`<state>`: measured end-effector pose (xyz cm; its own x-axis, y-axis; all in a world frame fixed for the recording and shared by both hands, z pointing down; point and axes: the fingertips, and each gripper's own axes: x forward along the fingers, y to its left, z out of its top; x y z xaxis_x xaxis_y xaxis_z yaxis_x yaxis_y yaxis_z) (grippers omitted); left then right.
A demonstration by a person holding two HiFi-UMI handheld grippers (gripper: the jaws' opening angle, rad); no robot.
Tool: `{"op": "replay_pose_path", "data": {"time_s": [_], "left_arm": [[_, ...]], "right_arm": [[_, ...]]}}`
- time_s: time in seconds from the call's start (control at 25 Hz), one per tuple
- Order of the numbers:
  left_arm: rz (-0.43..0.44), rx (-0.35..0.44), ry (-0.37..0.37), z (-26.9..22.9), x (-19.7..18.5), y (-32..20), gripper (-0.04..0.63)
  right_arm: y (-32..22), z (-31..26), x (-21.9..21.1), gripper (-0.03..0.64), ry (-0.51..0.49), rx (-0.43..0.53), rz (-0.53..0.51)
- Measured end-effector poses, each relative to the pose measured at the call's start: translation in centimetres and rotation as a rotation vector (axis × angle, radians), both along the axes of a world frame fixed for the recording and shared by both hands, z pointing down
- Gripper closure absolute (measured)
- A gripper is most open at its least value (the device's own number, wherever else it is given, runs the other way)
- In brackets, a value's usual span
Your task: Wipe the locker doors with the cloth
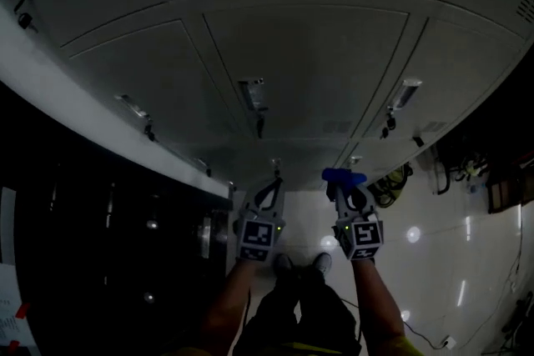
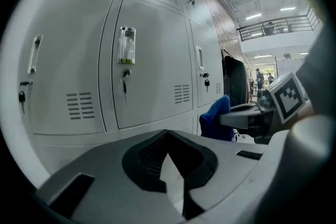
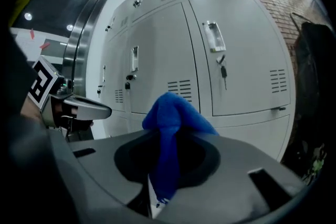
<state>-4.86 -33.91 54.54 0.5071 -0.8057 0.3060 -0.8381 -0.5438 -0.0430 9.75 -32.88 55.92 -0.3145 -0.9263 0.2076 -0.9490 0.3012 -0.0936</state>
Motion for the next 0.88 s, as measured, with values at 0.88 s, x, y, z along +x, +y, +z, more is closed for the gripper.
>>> {"op": "replay_pose_path", "data": {"time_s": [0.88], "left_arm": [[0.004, -0.046, 0.026, 11.9, 2.0, -5.7, 0.591]], "right_arm": [[-10.4, 7.7, 0.6, 0.546, 0.123, 0.087, 0.079]]}}
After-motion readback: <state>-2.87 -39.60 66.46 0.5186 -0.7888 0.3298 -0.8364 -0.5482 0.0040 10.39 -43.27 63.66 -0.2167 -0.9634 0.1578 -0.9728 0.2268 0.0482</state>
